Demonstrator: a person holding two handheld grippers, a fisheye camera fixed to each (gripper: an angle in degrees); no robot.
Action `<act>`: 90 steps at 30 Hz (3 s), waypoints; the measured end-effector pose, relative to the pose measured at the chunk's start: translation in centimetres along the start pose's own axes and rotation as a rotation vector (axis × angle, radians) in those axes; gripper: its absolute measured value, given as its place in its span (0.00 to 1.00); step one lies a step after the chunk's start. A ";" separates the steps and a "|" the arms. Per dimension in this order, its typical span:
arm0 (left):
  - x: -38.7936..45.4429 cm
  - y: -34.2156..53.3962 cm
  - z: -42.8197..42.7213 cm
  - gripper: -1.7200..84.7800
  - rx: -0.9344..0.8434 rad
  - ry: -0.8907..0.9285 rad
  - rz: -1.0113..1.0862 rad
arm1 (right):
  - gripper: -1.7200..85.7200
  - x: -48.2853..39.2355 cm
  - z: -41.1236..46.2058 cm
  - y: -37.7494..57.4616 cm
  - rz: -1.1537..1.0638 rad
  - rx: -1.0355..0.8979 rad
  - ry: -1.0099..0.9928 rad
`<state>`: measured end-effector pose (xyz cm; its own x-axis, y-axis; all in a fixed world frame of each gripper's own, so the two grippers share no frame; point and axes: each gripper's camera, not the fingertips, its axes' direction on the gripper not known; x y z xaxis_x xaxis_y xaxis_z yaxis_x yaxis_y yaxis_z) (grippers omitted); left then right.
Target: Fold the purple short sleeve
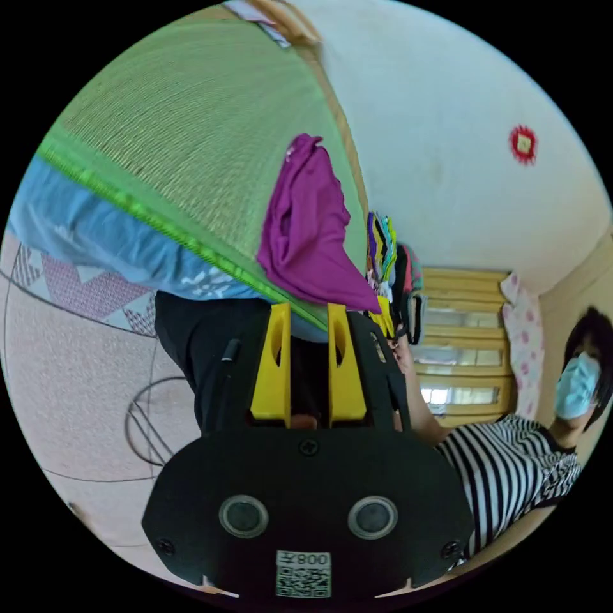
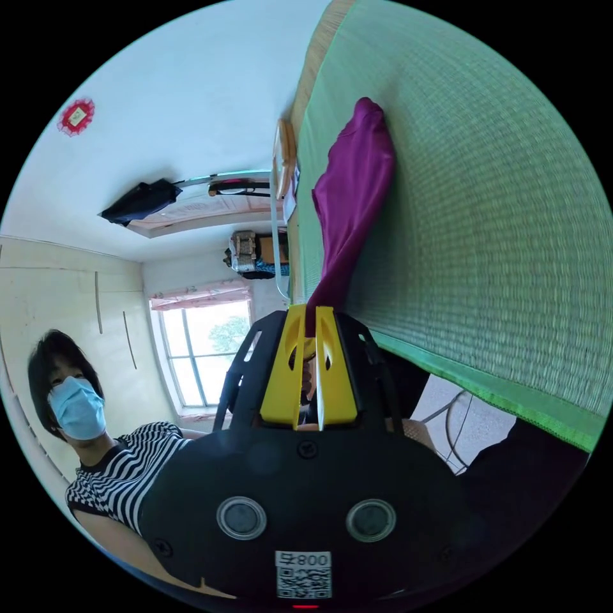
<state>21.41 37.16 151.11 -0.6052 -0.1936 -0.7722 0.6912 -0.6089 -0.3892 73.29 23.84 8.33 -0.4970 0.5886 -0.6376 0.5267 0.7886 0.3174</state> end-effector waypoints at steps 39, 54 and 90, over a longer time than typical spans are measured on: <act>-2.9 0.2 0.0 0.11 0.178 0.368 -0.375 | 0.04 -7.1 -12.0 -2.1 -0.101 0.011 0.006; 2.9 7.5 3.1 0.06 0.112 0.404 -0.150 | 0.04 -3.9 -27.2 4.7 -0.071 0.095 -0.012; 33.8 10.1 44.9 0.06 -0.302 0.403 0.358 | 0.04 0.1 -90.3 15.0 -0.317 0.610 0.008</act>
<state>-9.77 -10.08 143.62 -0.1590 -0.0035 -0.9873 0.9407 -0.3042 -0.1504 18.90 51.81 76.46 -0.6950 0.3492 -0.6285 0.6481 0.6827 -0.3374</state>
